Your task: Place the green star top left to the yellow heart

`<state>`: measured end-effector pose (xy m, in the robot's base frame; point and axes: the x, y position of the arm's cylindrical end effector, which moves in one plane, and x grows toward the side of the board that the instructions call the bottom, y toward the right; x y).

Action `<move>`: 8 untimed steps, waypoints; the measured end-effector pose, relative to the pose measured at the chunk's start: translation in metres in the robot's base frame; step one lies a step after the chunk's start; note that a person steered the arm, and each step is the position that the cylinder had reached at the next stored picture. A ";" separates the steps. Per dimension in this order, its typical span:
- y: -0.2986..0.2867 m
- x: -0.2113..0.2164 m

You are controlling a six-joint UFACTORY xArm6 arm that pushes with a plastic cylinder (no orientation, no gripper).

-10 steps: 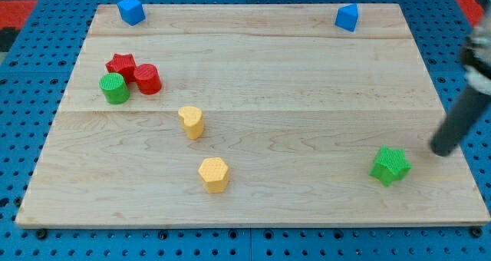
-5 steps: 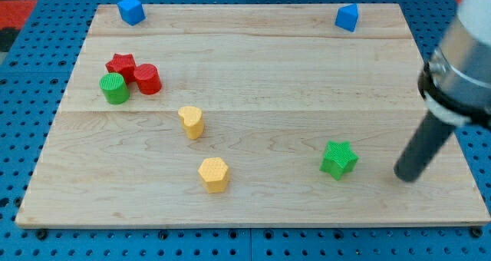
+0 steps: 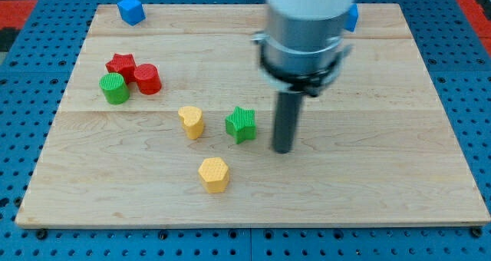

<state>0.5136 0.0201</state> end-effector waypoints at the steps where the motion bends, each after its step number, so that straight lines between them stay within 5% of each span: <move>1: -0.073 -0.049; 2: -0.092 -0.072; 4: 0.021 -0.081; 6: -0.119 -0.108; 8: -0.144 -0.066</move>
